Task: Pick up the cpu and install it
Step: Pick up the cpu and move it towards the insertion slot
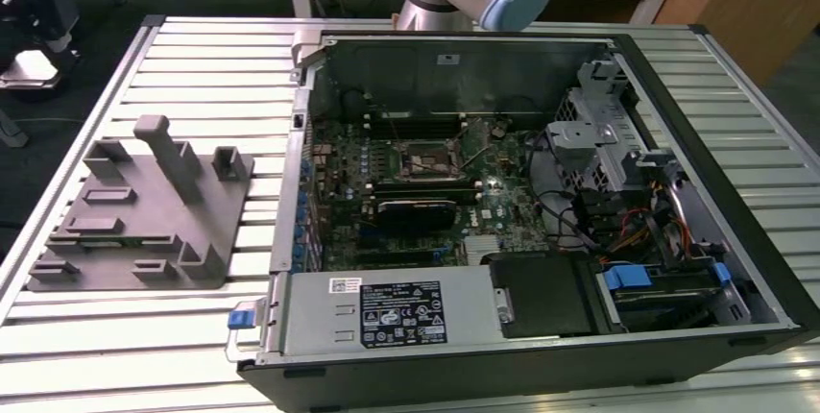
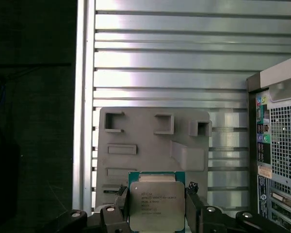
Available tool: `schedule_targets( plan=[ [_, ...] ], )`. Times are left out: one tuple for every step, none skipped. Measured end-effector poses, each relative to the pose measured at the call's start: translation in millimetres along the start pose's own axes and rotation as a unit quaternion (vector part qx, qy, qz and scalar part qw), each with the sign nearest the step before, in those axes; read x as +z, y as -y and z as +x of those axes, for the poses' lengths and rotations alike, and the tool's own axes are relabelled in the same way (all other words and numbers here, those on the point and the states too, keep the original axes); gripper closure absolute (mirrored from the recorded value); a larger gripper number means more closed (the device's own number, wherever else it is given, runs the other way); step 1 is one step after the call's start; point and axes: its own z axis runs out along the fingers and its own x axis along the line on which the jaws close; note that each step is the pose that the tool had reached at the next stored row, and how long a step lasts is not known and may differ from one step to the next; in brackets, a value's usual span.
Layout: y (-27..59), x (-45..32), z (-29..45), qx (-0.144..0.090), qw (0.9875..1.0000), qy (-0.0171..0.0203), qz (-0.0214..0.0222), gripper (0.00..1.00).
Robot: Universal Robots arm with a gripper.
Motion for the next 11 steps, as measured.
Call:
schedule_targets(
  plan=[
    [-0.1,0.0,-2.3,0.0,1.0,0.0,0.0,0.45],
    [-0.1,0.1,-4.5,0.0,1.0,0.0,0.0,0.45],
    [-0.2,0.2,-6.7,0.0,1.0,0.0,0.0,0.45],
    [-0.2,0.3,-8.9,0.0,1.0,0.0,0.0,0.45],
    [-0.2,0.3,-11.0,0.0,1.0,0.0,0.0,0.45],
    [-0.3,0.4,-13.3,0.0,1.0,0.0,0.0,0.45],
    [-0.3,0.4,-15.2,0.0,1.0,0.0,0.0,0.45],
    [-0.4,0.5,-17.5,0.0,1.0,-0.0001,0.0,0.45],
    [-0.4,0.6,-19.6,0.0,1.0,0.0,0.0,0.45],
    [-0.5,0.7,-21.7,0.0,1.0,0.0,0.0,0.45],
    [-0.5,0.7,-23.8,0.0,1.0,0.0,0.0,0.45]
  ],
)
